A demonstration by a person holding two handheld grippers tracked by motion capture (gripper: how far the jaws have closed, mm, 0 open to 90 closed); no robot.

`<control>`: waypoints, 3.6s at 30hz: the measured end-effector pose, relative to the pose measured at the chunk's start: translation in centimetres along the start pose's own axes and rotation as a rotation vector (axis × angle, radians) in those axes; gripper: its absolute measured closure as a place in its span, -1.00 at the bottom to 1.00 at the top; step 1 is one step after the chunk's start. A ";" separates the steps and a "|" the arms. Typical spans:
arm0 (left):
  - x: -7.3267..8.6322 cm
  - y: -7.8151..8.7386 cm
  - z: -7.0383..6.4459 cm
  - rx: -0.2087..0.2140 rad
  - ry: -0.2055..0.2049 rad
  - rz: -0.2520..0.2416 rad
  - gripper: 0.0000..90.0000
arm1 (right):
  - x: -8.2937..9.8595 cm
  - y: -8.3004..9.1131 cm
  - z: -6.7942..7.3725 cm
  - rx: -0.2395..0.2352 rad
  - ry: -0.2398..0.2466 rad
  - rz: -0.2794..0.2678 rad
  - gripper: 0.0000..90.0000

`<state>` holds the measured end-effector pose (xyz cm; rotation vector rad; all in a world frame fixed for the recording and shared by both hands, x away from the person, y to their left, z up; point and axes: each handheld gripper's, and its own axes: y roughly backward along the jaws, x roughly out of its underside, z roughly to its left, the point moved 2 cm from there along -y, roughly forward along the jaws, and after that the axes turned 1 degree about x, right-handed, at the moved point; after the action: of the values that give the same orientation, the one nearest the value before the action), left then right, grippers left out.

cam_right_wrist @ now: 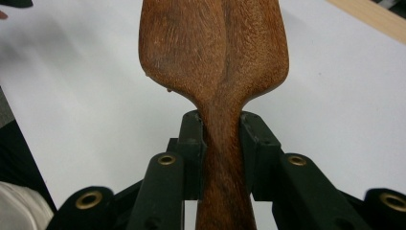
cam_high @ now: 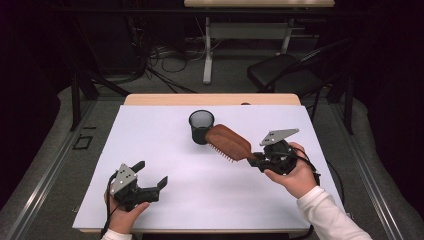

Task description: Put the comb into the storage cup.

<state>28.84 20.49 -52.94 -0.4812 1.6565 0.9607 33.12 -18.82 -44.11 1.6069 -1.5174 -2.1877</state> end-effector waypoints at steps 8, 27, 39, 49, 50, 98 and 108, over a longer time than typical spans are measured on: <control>-0.1 -0.3 -0.4 0.031 0.002 0.006 -0.91 | -0.8 -0.3 -0.3 -0.004 -0.001 -0.039 0.60; -0.8 -0.9 0.2 0.079 0.099 0.063 -0.68 | -2.0 -1.0 -0.9 -0.023 -0.002 -0.093 0.60; -2.7 -1.6 1.2 0.109 0.140 0.091 -0.70 | -2.9 -1.8 -1.8 -0.017 -0.006 -0.112 0.60; -5.4 -2.0 1.7 0.153 0.174 0.087 -0.84 | -3.8 -2.1 -1.9 -0.011 -0.005 -0.125 0.60; -5.7 -2.0 1.7 0.164 0.177 0.091 -0.85 | -3.9 -2.1 -1.9 -0.010 -0.011 -0.130 0.60; -16.3 -7.1 0.0 0.305 0.252 0.164 -0.98 | -5.8 -2.5 -1.3 0.003 -0.029 -0.235 0.60; -17.8 -8.1 -0.3 0.334 0.272 0.155 -0.97 | -6.3 -2.8 -0.9 0.011 -0.022 -0.265 0.60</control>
<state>40.10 12.54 -39.04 -0.2671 2.0798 0.7299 38.02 -14.64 -41.57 1.8916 -1.3948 -2.3347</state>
